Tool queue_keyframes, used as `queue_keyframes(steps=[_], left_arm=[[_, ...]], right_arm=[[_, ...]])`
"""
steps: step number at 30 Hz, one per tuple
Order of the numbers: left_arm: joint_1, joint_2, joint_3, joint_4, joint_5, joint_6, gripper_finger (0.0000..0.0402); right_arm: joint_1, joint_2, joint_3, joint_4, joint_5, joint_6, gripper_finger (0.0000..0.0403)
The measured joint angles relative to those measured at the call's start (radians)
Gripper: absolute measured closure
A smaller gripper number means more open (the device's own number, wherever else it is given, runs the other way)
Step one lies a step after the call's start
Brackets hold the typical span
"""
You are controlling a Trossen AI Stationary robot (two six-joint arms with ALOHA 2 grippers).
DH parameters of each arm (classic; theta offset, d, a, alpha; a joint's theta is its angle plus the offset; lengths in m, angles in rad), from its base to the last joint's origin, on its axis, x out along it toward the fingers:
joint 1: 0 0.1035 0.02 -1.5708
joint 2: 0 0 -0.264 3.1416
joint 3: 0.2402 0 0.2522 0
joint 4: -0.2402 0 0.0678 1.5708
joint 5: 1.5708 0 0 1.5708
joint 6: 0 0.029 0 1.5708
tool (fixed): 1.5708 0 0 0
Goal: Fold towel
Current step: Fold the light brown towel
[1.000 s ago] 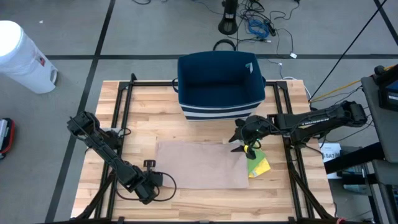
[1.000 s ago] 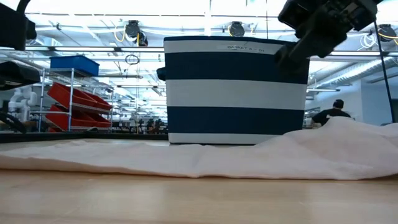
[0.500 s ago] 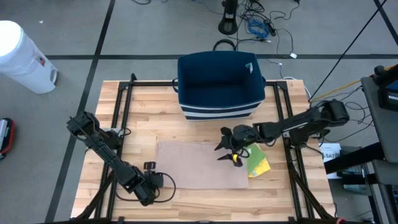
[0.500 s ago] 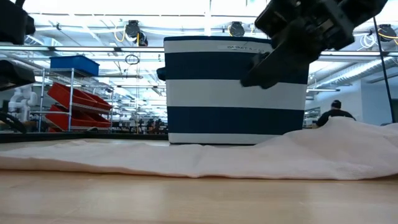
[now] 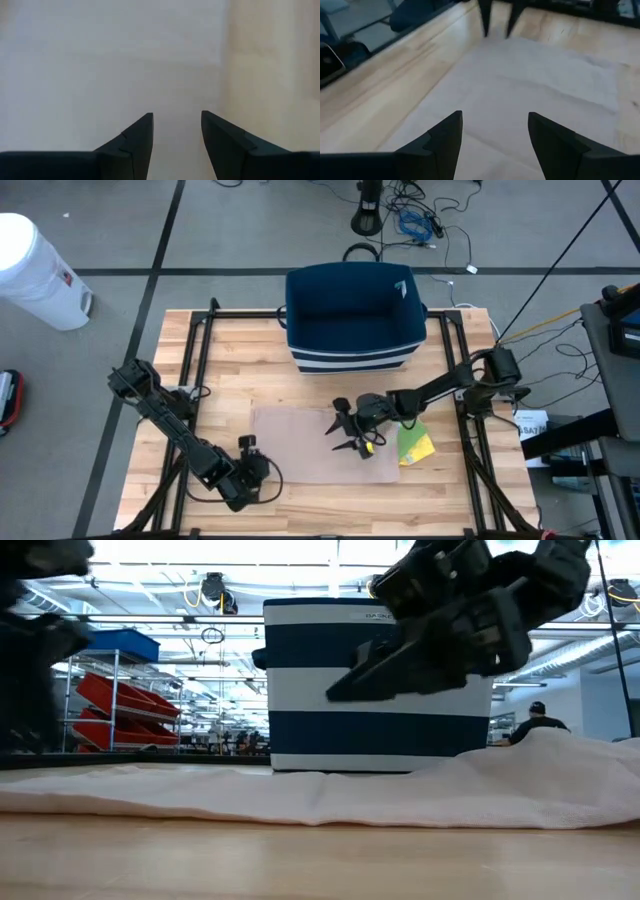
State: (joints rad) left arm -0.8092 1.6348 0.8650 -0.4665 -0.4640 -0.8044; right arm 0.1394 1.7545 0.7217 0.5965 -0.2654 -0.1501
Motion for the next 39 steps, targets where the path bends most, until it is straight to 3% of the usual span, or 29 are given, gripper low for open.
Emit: queue_keyframes(steps=[4,10,13,19,23,31,39], left_arm=[[0.024,0.0,0.0,-0.065,-0.144,-0.061,0.0229],[0.092,0.015,-0.017,-0.186,-0.127,-0.185,0.0229],[0.12,0.023,-0.07,-0.136,-0.064,-0.183,0.0229],[0.165,0.017,-0.165,0.077,-0.063,-0.152,0.0229],[0.192,0.018,-0.181,0.113,-0.06,-0.099,0.0229],[0.266,0.018,-0.185,0.023,-0.065,-0.03,0.0229],[0.314,0.018,-0.184,-0.174,-0.087,-0.107,0.0229]], right_arm=[[-0.002,0.058,0.05,-0.045,-0.003,-0.028,0.019],[-0.002,0.071,0.132,-0.364,-0.003,-0.061,0.019],[0.001,0.052,0.141,-0.468,-0.003,-0.064,0.019],[0.002,0.019,0.142,-0.562,-0.004,-0.065,0.019],[0.001,0.019,0.141,-0.622,-0.003,-0.071,0.019],[-0.001,0.021,0.141,-0.54,-0.002,-0.048,0.019],[-0.007,0.097,0.141,-0.367,0.012,-0.022,0.0191]])
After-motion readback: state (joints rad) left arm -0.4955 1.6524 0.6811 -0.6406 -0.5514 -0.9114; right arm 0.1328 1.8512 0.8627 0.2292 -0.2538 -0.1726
